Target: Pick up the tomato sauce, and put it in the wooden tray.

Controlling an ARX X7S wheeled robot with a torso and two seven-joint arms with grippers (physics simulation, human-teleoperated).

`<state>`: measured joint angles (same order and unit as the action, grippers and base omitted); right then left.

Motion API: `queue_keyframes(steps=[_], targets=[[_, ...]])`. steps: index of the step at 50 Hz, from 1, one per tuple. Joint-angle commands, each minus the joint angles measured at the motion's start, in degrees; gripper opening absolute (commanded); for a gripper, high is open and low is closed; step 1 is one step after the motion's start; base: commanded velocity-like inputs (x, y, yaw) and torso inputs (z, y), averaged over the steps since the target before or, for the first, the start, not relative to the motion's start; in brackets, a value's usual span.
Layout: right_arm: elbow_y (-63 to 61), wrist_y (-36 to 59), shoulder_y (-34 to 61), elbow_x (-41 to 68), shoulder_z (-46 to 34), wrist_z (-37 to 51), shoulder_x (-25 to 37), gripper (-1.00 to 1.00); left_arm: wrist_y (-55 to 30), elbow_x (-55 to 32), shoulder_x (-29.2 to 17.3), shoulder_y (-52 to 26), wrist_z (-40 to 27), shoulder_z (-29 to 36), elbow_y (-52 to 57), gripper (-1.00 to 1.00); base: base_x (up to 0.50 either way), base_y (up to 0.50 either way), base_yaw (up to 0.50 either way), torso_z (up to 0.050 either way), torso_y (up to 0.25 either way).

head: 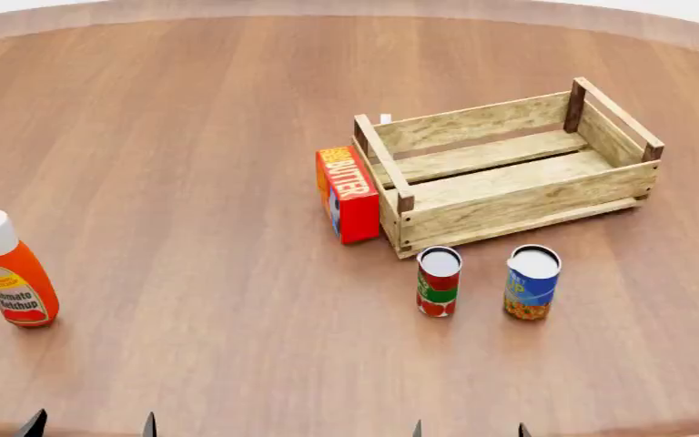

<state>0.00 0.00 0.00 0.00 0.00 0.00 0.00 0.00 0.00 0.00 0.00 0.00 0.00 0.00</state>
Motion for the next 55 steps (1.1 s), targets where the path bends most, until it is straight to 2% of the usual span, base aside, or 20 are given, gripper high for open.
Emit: queue_keyframes(steps=[1,16,18,19,55], targets=[[0.2,0.0,0.2,0.4,-0.4,0.0,0.4,1.00,-0.3,-0.8,-0.8,0.1,-1.0,1.0,0.4,1.00,0.00,0.00,0.00,0.000,0.000],[-2.0,2.4,-0.2,5.7,-2.5,3.1,2.8,1.00,0.0,-3.1,-3.1,0.0,-3.7,3.6,0.2,1.00,0.00,0.00,0.00,0.000,0.000],[-2.5,6.0,0.3,7.0,-2.7,2.9,3.2,1.00,0.1,-3.2,-3.3,0.0,-3.9,3.9,0.2,1.00,0.00,0.00,0.00,0.000,0.000],[-1.7,3.9,0.3,7.1,-2.7,2.9,3.1,1.00,0.0,-3.3,-3.4,0.0,-4.0,4.0,0.2,1.00,0.26,0.00,0.00,0.000,0.000],[-1.2,2.3,0.5,8.6,-6.2,5.9,5.7,1.00,0.5,-5.7,-5.8,-0.4,-6.9,6.9,-0.1,1.00,0.50,0.00,0.00,0.000,0.000]])
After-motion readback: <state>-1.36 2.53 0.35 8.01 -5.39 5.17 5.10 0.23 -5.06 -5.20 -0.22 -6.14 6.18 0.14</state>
